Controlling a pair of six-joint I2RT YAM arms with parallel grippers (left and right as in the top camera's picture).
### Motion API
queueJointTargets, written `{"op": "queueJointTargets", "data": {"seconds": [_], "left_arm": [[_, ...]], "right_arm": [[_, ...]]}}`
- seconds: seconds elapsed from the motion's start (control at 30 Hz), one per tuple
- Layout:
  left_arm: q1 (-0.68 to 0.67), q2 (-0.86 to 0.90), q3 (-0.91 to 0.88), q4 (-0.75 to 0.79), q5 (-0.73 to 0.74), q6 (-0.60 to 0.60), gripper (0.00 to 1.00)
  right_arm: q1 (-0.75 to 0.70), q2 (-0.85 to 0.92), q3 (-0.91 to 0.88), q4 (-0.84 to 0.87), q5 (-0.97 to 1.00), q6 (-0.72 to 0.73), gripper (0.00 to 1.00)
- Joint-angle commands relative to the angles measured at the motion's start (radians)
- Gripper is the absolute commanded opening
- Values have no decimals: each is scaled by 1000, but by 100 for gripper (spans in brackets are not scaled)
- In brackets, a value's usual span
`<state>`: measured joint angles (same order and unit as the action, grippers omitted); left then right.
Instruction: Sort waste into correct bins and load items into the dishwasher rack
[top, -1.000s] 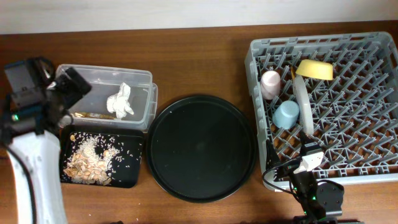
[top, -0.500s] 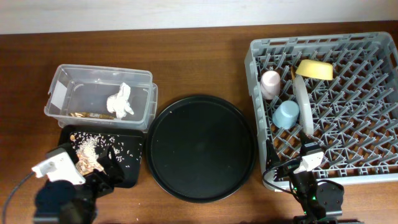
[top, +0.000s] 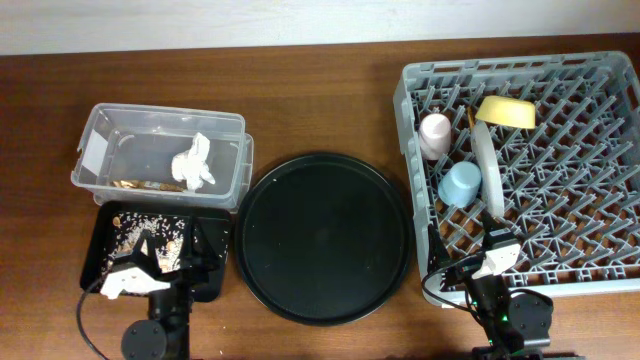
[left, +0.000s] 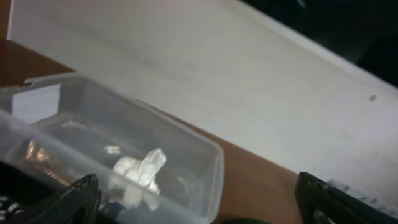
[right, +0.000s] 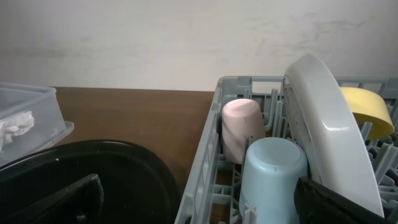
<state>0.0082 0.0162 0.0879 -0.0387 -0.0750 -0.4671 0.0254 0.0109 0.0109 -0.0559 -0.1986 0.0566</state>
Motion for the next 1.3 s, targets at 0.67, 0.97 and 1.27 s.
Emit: {"op": "queueJointTargets", "data": {"seconds": [0.67, 0.97, 1.27], "left_arm": [[-66, -11, -79, -41, 34, 517, 99], [-66, -11, -79, -41, 34, 517, 99], [-66, -11, -79, -41, 34, 517, 99]], "right_arm": [[-7, -7, -5, -5, 12, 11, 99], [-7, -7, -5, -5, 12, 12, 99], [-7, -7, -5, -5, 12, 12, 99]]}}
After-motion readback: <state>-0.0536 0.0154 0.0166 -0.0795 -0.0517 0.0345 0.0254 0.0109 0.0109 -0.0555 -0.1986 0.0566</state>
